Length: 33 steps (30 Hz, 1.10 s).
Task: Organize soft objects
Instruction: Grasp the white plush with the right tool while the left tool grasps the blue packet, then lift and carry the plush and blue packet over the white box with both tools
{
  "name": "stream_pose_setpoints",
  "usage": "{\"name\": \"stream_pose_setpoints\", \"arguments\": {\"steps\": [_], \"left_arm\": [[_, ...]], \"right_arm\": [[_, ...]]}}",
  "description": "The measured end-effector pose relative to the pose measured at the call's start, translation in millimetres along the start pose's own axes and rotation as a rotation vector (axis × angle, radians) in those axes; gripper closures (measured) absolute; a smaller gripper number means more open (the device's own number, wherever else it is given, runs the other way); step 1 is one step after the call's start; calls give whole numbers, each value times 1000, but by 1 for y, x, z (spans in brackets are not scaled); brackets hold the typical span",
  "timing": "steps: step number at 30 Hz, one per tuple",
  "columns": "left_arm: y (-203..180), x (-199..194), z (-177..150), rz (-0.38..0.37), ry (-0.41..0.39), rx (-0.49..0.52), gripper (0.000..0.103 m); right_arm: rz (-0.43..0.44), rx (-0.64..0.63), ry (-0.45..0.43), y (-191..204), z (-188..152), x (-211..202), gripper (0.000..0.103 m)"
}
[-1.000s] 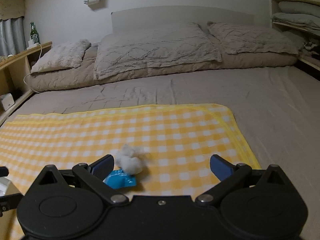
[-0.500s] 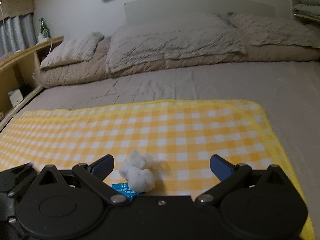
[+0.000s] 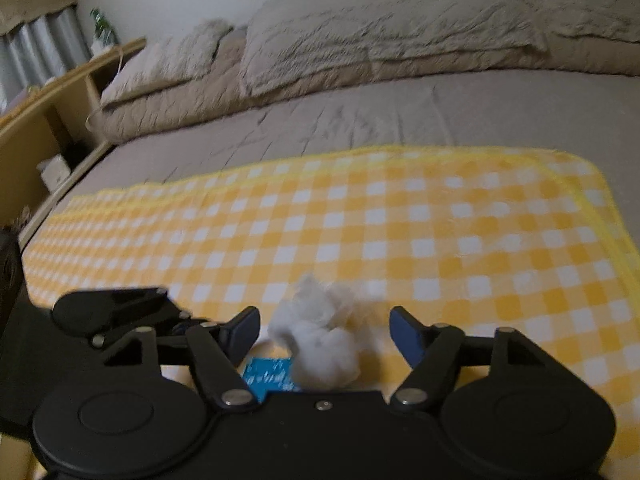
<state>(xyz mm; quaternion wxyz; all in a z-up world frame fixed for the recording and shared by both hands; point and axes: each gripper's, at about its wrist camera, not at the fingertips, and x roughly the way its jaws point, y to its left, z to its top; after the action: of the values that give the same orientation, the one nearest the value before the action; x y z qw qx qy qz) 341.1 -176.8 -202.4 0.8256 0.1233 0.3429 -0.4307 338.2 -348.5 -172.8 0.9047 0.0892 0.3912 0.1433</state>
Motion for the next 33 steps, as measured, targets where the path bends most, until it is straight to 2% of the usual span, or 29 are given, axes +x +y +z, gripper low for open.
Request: {"name": "stream_pose_setpoints", "arguments": {"steps": [2, 4, 6, 10, 13, 16, 23, 33], "left_arm": [[2, 3, 0, -8, -2, 2, 35], [3, 6, 2, -12, 0, 8, 35], [3, 10, 4, -23, 6, 14, 35], [-1, 17, 7, -37, 31, 38, 36], [-6, 16, 9, -49, 33, 46, 41], [-11, 19, 11, -29, 39, 61, 46], [-16, 14, 11, 15, 51, 1, 55], [-27, -9, 3, 65, 52, -41, 57]], "right_arm": [[2, -16, 18, 2, -3, 4, 37], [-1, -5, 25, 1, -6, 8, 47], [-1, 17, 35, -3, -8, 9, 64], [-3, 46, 19, -13, -10, 4, 67], [-12, 64, 4, -20, -11, 0, 68], [-15, 66, -2, -23, -11, -3, 69], [-30, 58, 0, -25, -15, -7, 70], [-47, 40, -13, -22, -19, -30, 70]]}}
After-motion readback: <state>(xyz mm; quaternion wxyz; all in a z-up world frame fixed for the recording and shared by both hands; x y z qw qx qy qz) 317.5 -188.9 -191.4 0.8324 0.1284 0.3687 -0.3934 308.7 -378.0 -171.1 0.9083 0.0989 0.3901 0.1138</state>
